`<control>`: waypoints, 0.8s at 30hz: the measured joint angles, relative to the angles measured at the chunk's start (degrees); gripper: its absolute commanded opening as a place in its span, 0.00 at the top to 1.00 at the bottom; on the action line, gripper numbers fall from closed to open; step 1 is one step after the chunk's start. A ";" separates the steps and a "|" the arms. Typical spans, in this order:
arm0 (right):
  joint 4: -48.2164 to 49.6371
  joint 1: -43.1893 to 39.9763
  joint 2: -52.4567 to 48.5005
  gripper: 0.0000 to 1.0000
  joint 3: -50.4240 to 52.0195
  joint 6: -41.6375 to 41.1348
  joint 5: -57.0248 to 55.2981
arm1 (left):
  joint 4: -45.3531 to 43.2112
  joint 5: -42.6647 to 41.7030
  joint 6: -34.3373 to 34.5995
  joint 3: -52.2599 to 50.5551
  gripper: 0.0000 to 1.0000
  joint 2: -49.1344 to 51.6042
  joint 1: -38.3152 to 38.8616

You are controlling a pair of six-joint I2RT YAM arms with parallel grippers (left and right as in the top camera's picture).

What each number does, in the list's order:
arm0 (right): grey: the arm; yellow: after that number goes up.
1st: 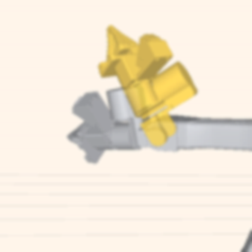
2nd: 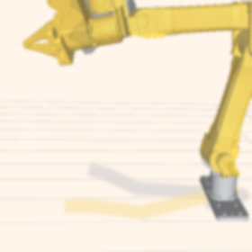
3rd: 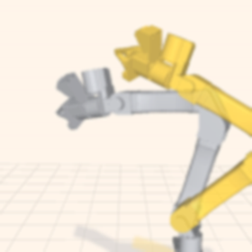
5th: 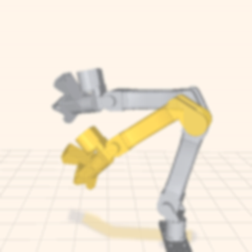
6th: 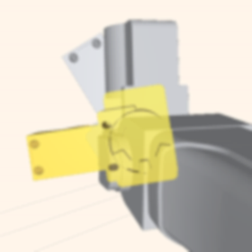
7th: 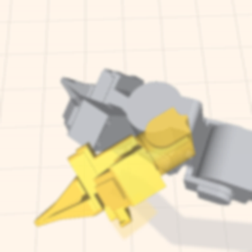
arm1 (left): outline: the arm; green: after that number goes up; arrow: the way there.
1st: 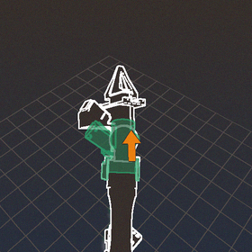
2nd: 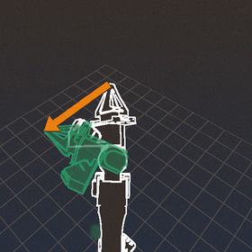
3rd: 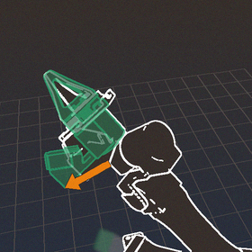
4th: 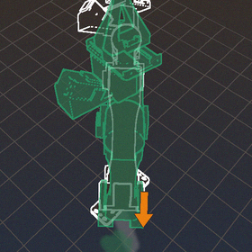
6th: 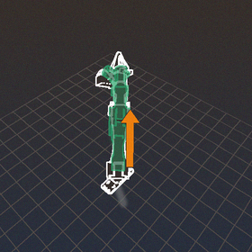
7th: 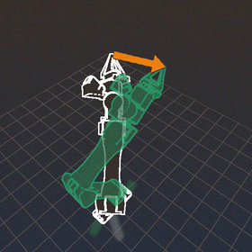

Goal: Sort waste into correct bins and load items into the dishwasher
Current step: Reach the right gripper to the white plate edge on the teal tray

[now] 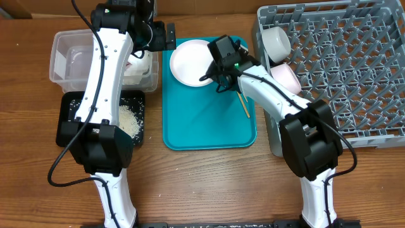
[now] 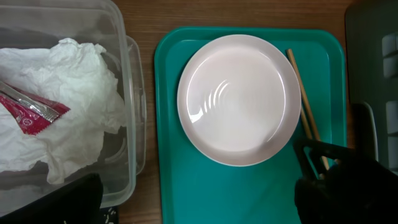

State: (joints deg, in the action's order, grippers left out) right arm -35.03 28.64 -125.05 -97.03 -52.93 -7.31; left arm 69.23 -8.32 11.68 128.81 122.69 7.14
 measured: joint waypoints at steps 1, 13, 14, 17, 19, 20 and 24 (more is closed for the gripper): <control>0.55 0.00 -0.28 0.56 0.17 -0.48 0.04 | 0.00 0.02 0.00 0.00 0.00 0.00 0.00; 3.98 0.00 -5.27 0.82 0.20 -3.89 1.51 | 0.00 0.00 0.00 0.00 0.00 0.00 0.00; 3.80 0.00 -5.27 0.87 0.20 -3.93 1.77 | 0.00 0.02 0.00 0.00 0.00 0.00 0.00; 2.80 0.00 -5.31 0.96 0.17 -4.37 2.56 | 0.02 0.00 0.00 0.00 0.00 0.00 0.00; 1.64 -0.11 -5.31 0.96 -0.02 -4.17 3.58 | 0.00 0.00 0.00 0.00 0.00 0.00 0.00; 0.68 -0.20 -5.31 0.96 -0.31 -4.09 3.98 | 0.00 0.02 0.00 0.00 0.00 0.00 0.00; -1.07 -0.92 -5.20 0.96 -1.03 -0.42 6.21 | 0.00 0.02 0.00 0.00 0.00 0.00 0.00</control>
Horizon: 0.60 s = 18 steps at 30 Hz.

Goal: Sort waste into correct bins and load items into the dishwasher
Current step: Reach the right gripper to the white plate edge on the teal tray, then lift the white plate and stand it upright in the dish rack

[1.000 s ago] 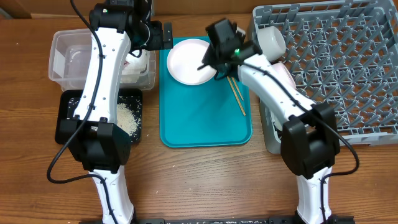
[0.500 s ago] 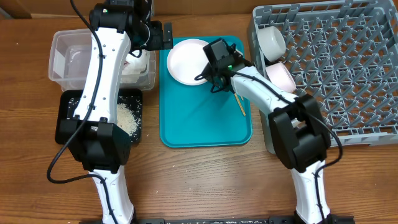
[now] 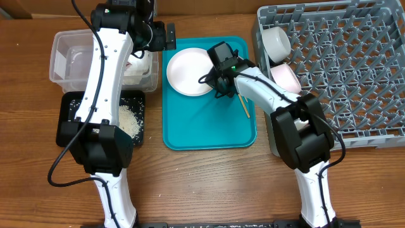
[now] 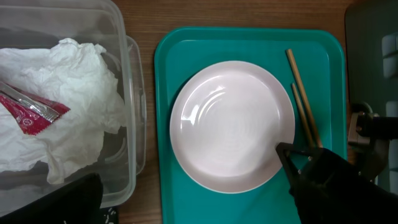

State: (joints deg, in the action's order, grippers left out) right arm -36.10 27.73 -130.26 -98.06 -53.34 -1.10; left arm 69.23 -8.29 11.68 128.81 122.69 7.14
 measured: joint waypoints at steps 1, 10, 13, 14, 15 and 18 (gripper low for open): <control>-0.50 -0.35 0.17 0.96 -0.09 2.12 0.83 | 0.00 -0.02 0.00 0.00 0.00 0.00 0.00; -9.46 -5.81 14.25 0.96 -0.90 20.04 -2.80 | 0.00 0.00 0.00 0.00 0.00 0.00 0.00; -9.42 -7.85 22.38 0.96 -2.05 26.51 -7.98 | 0.00 0.00 0.00 0.00 0.00 0.00 0.00; -9.35 -8.46 25.05 0.96 -2.54 28.98 -10.29 | 0.02 -0.02 0.00 0.00 0.00 0.00 0.00; -9.31 -9.11 27.76 0.96 -3.10 31.78 -13.22 | 0.00 -0.02 0.00 0.00 0.00 0.00 0.00; -8.96 -10.80 32.79 0.96 -4.31 38.53 -22.08 | 0.00 -0.02 0.00 0.00 0.00 0.00 0.00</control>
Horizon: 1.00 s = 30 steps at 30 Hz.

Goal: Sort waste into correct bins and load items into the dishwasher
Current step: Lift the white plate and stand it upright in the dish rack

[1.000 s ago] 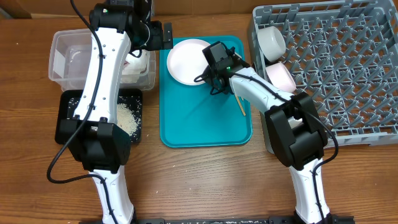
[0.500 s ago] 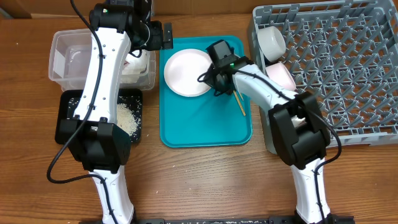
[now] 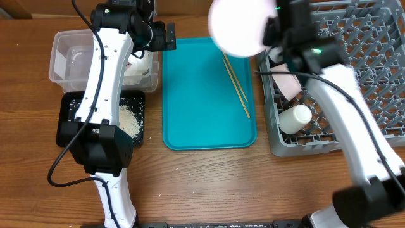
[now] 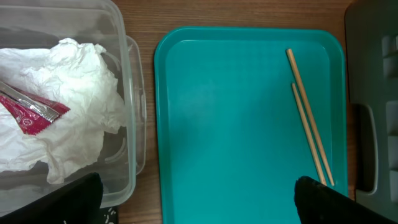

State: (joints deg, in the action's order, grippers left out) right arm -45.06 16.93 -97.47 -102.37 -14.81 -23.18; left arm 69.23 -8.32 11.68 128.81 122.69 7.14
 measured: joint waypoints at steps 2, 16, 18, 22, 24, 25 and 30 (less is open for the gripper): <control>0.13 -1.55 1.22 0.96 -0.46 4.55 -5.90 | 0.02 0.00 0.00 0.00 0.00 0.00 0.00; 10.27 -13.16 -11.15 0.96 0.00 24.83 -26.27 | 0.00 0.02 0.00 0.00 0.00 0.00 0.00; 11.34 -13.25 -12.50 0.96 0.00 26.45 -27.30 | 0.00 0.00 0.00 0.00 0.00 0.00 0.00; 12.02 -13.25 -15.43 0.96 0.02 28.81 -28.28 | 0.00 0.00 0.00 0.00 0.00 0.00 0.00; 12.04 -13.25 -16.68 0.96 0.04 29.33 -28.26 | 0.00 0.02 0.00 0.00 0.00 0.00 0.00; 11.93 -13.25 -17.53 0.96 0.04 29.70 -28.24 | 0.00 0.02 0.00 0.00 0.00 0.00 0.00; 11.58 -13.25 -19.58 0.73 0.07 29.79 -26.99 | 0.00 0.02 0.00 0.00 0.00 0.00 0.00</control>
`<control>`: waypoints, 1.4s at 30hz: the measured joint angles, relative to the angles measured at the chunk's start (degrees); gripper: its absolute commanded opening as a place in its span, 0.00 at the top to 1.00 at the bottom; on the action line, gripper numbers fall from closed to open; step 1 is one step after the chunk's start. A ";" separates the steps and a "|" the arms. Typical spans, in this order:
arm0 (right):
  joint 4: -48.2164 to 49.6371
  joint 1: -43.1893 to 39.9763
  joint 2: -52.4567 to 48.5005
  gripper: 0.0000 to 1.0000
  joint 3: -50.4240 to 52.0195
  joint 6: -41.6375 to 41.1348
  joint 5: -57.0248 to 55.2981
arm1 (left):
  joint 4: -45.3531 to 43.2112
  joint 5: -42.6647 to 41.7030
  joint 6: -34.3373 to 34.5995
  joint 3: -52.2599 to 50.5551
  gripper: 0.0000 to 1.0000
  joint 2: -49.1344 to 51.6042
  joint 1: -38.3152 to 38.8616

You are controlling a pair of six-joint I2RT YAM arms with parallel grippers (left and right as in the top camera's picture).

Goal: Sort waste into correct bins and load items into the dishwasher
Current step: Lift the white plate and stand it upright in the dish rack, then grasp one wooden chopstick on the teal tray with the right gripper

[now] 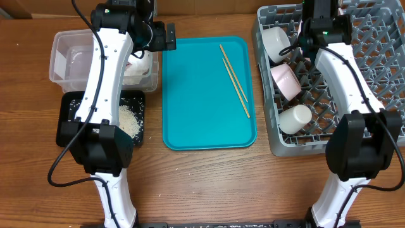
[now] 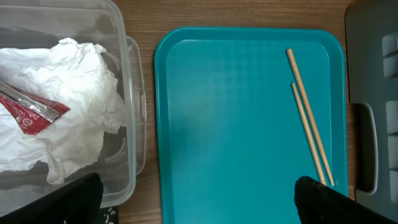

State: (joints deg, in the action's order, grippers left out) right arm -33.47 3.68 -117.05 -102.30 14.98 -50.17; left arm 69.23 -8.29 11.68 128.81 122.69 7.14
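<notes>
The teal tray (image 1: 202, 107) holds only two wooden chopsticks (image 1: 234, 71), lying along its right side (image 2: 308, 118). My left gripper (image 2: 199, 190) hangs open above the tray's left edge and the clear bin (image 2: 134, 93), its fingers (image 2: 329, 199) spread wide with nothing between them. My right gripper (image 1: 314, 31) is over the back left of the grey dish rack (image 1: 373, 76); the wrist hides its jaws. The white plate is not in view.
The clear bin contains crumpled white tissue (image 2: 74, 81) and a red packet (image 2: 31, 115). A black container with rice (image 1: 130, 117) sits in front of it. In the rack's left column are a white cup (image 1: 276, 41), a pink bowl (image 1: 285, 79) and another white cup (image 1: 295, 118).
My right arm held the white plate high over the tray's back right corner; now it is over the rack's back left and the plate no longer shows. The left arm has not moved.
My right gripper was at the edge of the white plate on the tray, beside the chopsticks. Then the plate had slid toward the tray's front left. Then it was held up off the tray. Now the arm is at the rack and only chopsticks lie on the tray.
</notes>
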 measured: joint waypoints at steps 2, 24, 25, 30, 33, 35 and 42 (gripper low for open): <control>-0.07 0.00 -0.24 0.30 0.00 -0.66 1.42 | 0.00 -0.02 0.00 0.00 0.00 0.00 0.00; -5.97 6.05 16.33 0.08 -0.50 -22.12 60.78 | 0.02 -0.02 0.00 0.00 0.00 0.00 0.00; -6.58 7.13 15.91 0.08 -0.50 -22.25 61.00 | 0.00 0.00 0.00 0.00 0.00 0.00 0.00; -11.80 15.26 9.31 0.12 -0.44 -21.22 56.50 | 0.00 0.00 0.00 0.00 0.00 0.00 0.00; -14.69 18.99 4.83 0.24 -0.13 -19.78 53.20 | 0.02 0.00 0.00 0.00 0.00 0.00 0.00; -16.70 20.15 2.54 0.31 -0.09 -18.99 51.63 | 0.02 0.00 0.00 0.00 0.00 0.00 0.00; -24.13 20.31 -4.79 0.41 0.02 -17.90 49.16 | 0.02 0.00 0.00 0.00 0.00 0.00 0.00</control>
State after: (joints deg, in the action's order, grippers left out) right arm -57.60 23.99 -121.84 -102.28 -2.92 -1.02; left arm 69.25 -8.29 11.68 128.81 122.69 7.14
